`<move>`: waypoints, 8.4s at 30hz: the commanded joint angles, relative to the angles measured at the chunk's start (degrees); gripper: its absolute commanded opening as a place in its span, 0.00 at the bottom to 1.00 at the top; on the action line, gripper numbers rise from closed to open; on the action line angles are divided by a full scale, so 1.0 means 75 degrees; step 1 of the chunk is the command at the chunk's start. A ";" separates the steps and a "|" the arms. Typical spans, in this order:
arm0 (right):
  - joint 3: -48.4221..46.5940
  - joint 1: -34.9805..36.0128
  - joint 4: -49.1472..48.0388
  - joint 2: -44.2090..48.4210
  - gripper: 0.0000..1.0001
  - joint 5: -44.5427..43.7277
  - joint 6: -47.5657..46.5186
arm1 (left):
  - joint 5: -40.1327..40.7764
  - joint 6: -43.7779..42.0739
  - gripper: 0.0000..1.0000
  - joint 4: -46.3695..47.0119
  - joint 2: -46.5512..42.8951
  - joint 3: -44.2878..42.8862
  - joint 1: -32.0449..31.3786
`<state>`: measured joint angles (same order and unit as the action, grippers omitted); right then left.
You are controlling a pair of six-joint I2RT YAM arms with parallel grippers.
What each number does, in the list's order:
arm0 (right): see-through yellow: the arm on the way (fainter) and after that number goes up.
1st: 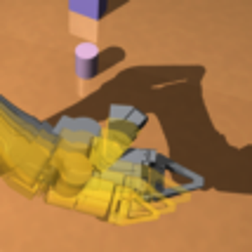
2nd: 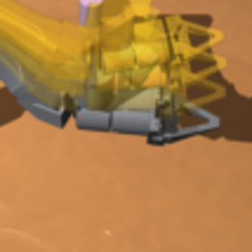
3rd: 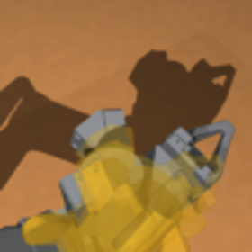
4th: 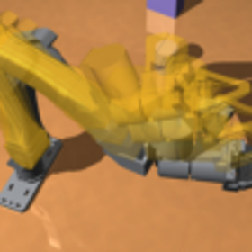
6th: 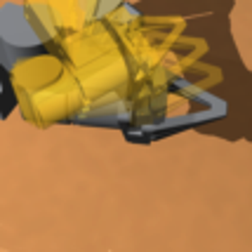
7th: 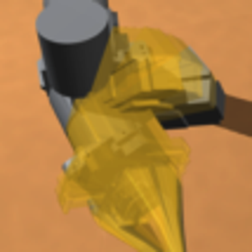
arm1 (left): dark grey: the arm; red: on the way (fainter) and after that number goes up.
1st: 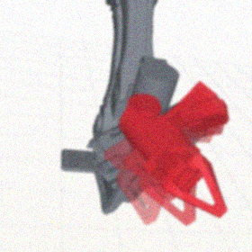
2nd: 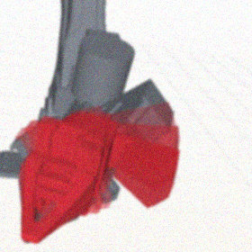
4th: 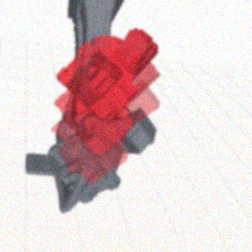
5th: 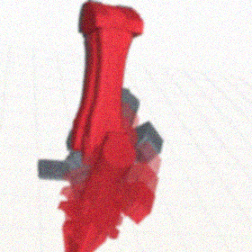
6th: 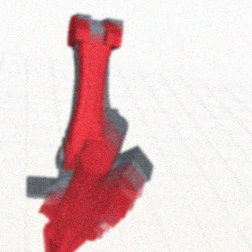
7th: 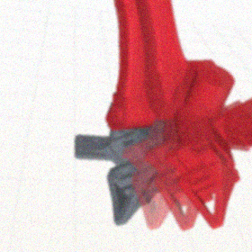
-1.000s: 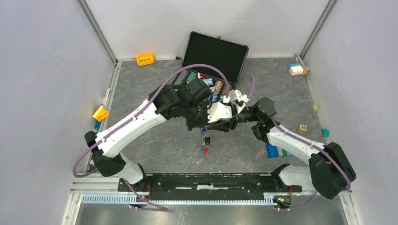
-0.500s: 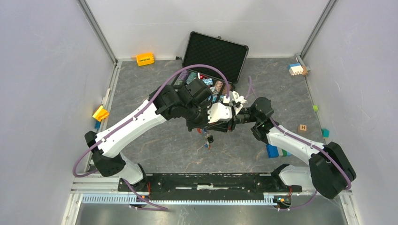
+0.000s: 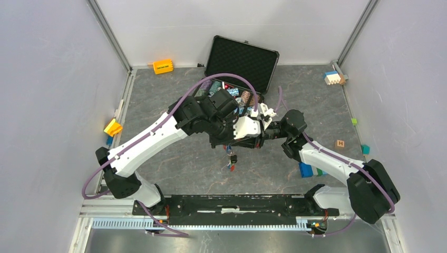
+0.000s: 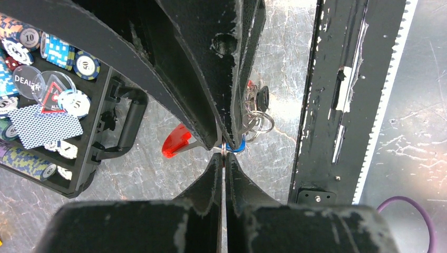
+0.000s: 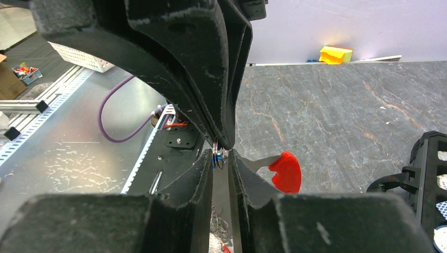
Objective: Put the keys on the keyring
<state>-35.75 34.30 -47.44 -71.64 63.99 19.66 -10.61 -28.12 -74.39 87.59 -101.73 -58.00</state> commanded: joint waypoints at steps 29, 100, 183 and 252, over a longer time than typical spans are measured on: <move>-0.0231 0.0008 0.1245 0.0582 0.00 -0.0657 -0.1466 | -0.0503 0.0263 0.07 0.1151 -0.0580 0.0660 -0.0053; 0.0348 -0.0559 -0.1854 0.1054 0.00 -0.0098 0.0921 | -0.3132 -0.0155 0.02 0.4899 -0.2332 0.3656 0.1265; 0.0414 -0.0593 -0.0304 0.1170 0.00 -0.0298 -0.0554 | -0.3087 0.0241 0.02 0.4951 -0.2231 0.3392 0.1264; 0.1010 -0.0783 -0.3220 0.0253 0.37 -0.0164 0.1380 | -0.1620 0.1869 0.02 0.0070 0.0663 -0.0765 0.0766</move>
<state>-28.62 28.60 -60.75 -68.29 61.52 22.87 -20.05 -12.93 -75.18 93.43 -105.23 -51.51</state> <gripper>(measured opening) 0.375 0.041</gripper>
